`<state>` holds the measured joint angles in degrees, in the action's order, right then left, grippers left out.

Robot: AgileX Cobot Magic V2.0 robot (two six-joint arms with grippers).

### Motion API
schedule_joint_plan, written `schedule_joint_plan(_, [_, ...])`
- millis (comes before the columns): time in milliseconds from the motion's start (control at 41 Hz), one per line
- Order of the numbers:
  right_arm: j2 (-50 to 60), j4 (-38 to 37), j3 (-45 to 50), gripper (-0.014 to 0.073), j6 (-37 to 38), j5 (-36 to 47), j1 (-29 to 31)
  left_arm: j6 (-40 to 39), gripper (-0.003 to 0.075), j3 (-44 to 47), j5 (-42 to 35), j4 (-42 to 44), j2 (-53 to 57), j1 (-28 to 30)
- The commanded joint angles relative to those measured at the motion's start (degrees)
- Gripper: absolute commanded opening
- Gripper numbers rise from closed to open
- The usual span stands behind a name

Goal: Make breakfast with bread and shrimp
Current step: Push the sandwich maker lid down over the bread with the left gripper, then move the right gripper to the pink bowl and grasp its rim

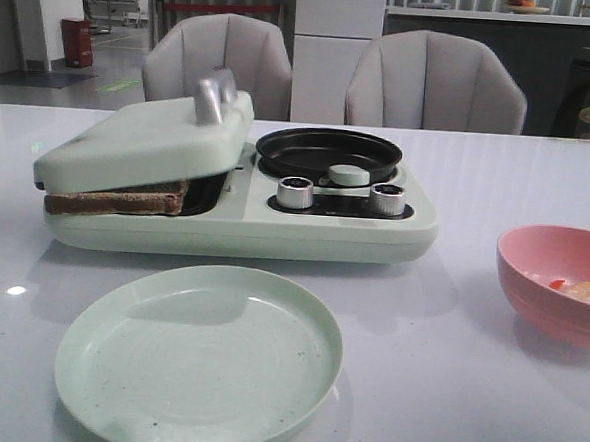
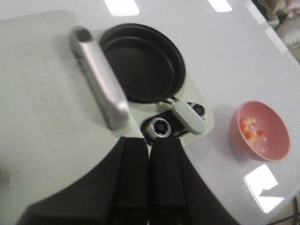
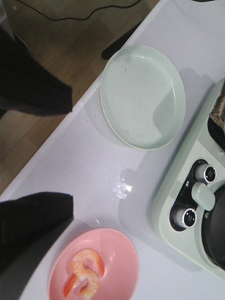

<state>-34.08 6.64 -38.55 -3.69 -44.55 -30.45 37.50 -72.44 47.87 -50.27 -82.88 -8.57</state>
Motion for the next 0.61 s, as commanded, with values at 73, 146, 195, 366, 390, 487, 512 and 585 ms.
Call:
schedule_joint_plan(73, [0.12,-0.11,-1.56,0.0468,-0.11,3.76,0.02,4.22,0.0099,5.94,-5.01,-3.08,8.56,-7.54])
schedule_joint_plan(146, [0.12,-0.11,-1.56,0.0468,-0.11,3.76,0.02,4.79,0.0099,9.06,-6.54,-3.08,11.31,-10.63])
schedule_joint_plan(195, [0.12,-0.11,-1.56,0.0468,-0.11,3.76,0.02,5.68,0.0099,11.29,-7.5,-3.08,13.02,-12.49])
schedule_joint_plan(366, [0.12,-0.11,-1.56,0.0468,-0.11,3.76,0.02,5.98,0.0099,18.93,-9.89,-3.22,18.89,-19.01])
schedule_joint_plan(390, [0.12,-0.11,-1.56,0.0468,-0.11,3.76,0.02,6.09,0.0099,20.03,-10.08,-3.22,19.81,-19.75])
schedule_joint_plan(487, [0.12,-0.11,-1.56,0.0468,-0.11,3.76,0.02,6.81,0.0099,23.74,-11.09,-3.22,23.08,-23.03])
schedule_joint_plan(512, [0.12,-0.11,-1.56,0.0468,-0.11,3.76,0.02,6.81,0.0099,24.73,-11.27,-3.22,24.04,-23.62])
schedule_joint_plan(585, [0.12,-0.11,-1.56,0.0468,-0.11,3.76,0.02,6.86,0.0099,27.38,-11.72,-3.22,26.47,-25.47])
